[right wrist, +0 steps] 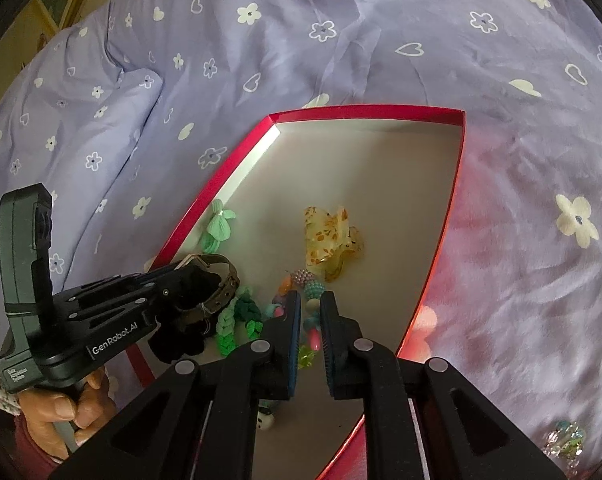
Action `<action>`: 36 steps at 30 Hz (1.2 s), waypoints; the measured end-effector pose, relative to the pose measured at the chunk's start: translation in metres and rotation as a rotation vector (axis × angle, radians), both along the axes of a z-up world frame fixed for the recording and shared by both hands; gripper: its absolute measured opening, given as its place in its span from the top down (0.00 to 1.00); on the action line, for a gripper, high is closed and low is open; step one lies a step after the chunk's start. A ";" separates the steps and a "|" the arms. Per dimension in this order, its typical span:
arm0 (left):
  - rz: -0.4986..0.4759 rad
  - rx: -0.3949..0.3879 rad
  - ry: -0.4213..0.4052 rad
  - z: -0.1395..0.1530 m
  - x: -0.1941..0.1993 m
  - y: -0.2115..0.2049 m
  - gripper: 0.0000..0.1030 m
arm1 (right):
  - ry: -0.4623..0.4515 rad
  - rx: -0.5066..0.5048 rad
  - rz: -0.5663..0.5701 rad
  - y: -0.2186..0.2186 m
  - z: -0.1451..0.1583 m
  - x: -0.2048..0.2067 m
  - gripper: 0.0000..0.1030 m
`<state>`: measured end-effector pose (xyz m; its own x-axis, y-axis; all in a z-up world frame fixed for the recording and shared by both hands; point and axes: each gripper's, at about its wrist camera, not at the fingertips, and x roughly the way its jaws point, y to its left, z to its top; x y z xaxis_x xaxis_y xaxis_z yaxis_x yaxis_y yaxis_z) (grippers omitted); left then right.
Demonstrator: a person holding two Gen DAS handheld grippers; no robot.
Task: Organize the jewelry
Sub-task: 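Carry the watch with the left tool while the right tool carries the beaded bracelet into the box, then open both tools to release the watch and beaded bracelet in the box, then withdraw both open tools from the box toward the loose jewelry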
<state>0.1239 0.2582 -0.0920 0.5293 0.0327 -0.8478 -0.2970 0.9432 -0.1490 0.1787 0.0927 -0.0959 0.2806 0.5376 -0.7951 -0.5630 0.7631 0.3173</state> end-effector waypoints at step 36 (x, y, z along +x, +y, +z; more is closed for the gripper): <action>-0.252 -0.022 -0.103 0.064 -0.050 -0.153 0.53 | -0.068 0.142 -0.389 -0.248 0.058 -0.075 0.61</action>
<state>0.0735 0.1054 -0.0281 0.6014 -0.1292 -0.7884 -0.0354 0.9816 -0.1879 0.1033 -0.1553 -0.0383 0.5338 0.4843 -0.6932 -0.2651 0.8743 0.4066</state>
